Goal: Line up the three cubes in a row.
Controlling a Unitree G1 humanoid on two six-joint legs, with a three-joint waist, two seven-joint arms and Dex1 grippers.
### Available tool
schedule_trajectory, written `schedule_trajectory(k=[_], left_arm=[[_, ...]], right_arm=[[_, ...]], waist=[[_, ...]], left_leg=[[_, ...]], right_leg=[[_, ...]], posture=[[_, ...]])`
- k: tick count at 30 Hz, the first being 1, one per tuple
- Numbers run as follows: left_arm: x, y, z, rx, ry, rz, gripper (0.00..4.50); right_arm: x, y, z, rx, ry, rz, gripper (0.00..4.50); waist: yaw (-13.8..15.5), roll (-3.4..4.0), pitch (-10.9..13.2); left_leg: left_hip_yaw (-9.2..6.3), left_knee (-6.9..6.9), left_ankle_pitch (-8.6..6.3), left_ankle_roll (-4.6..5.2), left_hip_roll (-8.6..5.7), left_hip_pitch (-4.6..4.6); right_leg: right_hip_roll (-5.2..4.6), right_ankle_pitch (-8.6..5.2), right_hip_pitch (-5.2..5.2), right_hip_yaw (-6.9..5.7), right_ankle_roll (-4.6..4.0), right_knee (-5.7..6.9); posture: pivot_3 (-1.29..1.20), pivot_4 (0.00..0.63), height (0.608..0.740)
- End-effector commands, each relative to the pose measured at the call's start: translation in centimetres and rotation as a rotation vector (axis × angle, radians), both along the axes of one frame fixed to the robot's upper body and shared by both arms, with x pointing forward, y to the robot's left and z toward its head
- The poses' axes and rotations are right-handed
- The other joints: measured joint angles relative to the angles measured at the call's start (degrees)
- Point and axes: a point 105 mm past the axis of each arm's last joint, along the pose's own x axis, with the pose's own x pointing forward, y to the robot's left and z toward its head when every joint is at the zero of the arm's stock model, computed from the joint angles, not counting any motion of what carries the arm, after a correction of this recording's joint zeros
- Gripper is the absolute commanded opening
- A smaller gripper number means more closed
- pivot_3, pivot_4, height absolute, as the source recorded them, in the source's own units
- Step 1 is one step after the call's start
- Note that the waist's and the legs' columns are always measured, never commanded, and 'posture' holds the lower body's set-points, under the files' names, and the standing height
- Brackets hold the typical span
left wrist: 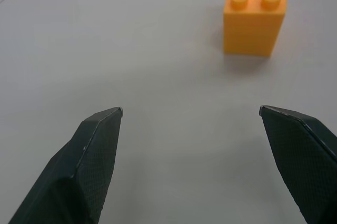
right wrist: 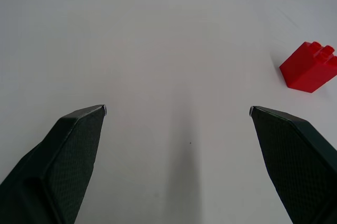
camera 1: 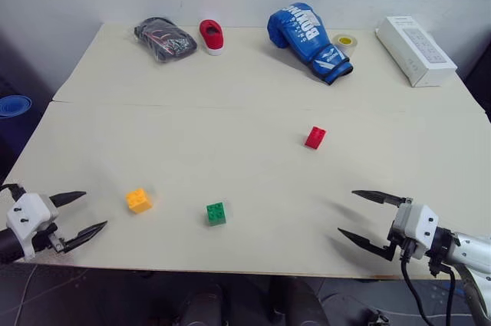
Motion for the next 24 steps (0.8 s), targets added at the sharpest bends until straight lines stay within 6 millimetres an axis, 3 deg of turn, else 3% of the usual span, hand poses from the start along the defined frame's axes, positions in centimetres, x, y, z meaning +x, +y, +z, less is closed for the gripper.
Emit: schedule_trajectory(k=[1,4,6,9,13,15,17,20,24], left_arm=[[0.2,0.4,1.7,0.009,-0.043,0.001,4.35],[0.7,-0.1,2.4,-0.037,-0.029,-0.012,4.35],[0.6,-0.8,2.9,-0.097,0.063,-0.061,4.35],[1.3,-3.3,4.9,-0.131,0.039,-0.179,4.35],[2.6,-7.2,7.4,-0.156,-0.062,-0.328,4.35],[2.8,-9.1,7.9,-0.158,-0.087,-0.404,4.35],[3.1,-10.3,8.1,-0.162,-0.094,-0.450,4.35],[3.5,-11.7,8.3,-0.218,-0.085,-0.477,4.35],[3.7,-12.9,8.2,-0.267,-0.057,-0.503,4.35]], right_arm=[[0.2,0.2,1.2,0.039,-0.055,-0.013,4.50],[0.2,-0.6,1.8,0.083,-0.064,-0.074,4.50],[0.3,-2.5,2.3,0.173,-0.063,-0.210,4.50],[-0.3,-4.9,2.0,0.225,-0.062,-0.372,4.50],[-0.5,-6.1,1.2,0.277,-0.061,-0.508,4.50],[0.0,-5.4,1.0,0.327,-0.048,-0.545,4.50],[1.2,-3.2,2.0,0.394,-0.048,-0.522,4.50],[3.5,0.0,3.4,0.459,-0.024,-0.526,4.50],[6.3,2.5,4.0,0.509,0.007,-0.621,4.50]], waist=[[-0.02,0.00,0.00],[0.00,0.00,0.00],[0.24,-0.05,-0.01],[0.89,-0.04,-0.01],[1.21,-0.02,-0.02],[1.14,0.02,-0.02],[0.37,0.10,-0.01],[-0.99,0.12,0.00],[-1.16,0.12,0.01]], left_leg=[[0.00,0.00,0.00,0.00,0.00,0.00],[0.01,0.01,0.00,0.01,0.00,0.01],[0.01,0.03,0.01,0.02,0.00,0.00],[-0.01,0.05,-0.01,0.00,-0.01,-0.01],[0.01,0.05,-0.02,-0.01,-0.01,0.01],[0.03,0.05,-0.01,-0.04,-0.01,0.03],[0.08,0.05,0.01,-0.06,0.00,0.04],[0.17,0.05,0.20,0.07,0.10,0.06],[0.12,0.05,0.23,0.02,0.13,0.04]], right_leg=[[0.00,0.00,0.00,0.00,0.00,0.00],[0.00,0.00,0.00,0.00,0.00,0.02],[0.00,0.00,0.00,0.01,0.00,0.05],[0.00,0.00,0.01,0.01,0.00,0.04],[-0.01,0.00,0.02,0.08,0.00,0.04],[0.01,0.00,0.01,0.10,0.00,0.10],[0.04,0.00,-0.02,0.15,0.00,0.23],[0.17,-0.01,-0.09,0.23,-0.02,0.52],[0.20,-0.09,-0.16,0.19,-0.13,0.66]], posture=[[0.00,0.150,0.740],[0.00,0.150,0.740],[0.00,0.150,0.740],[0.00,0.150,0.740],[0.00,0.150,0.740],[0.00,0.150,0.740],[0.00,0.150,0.740],[0.00,0.150,0.740],[0.00,0.150,0.740]])
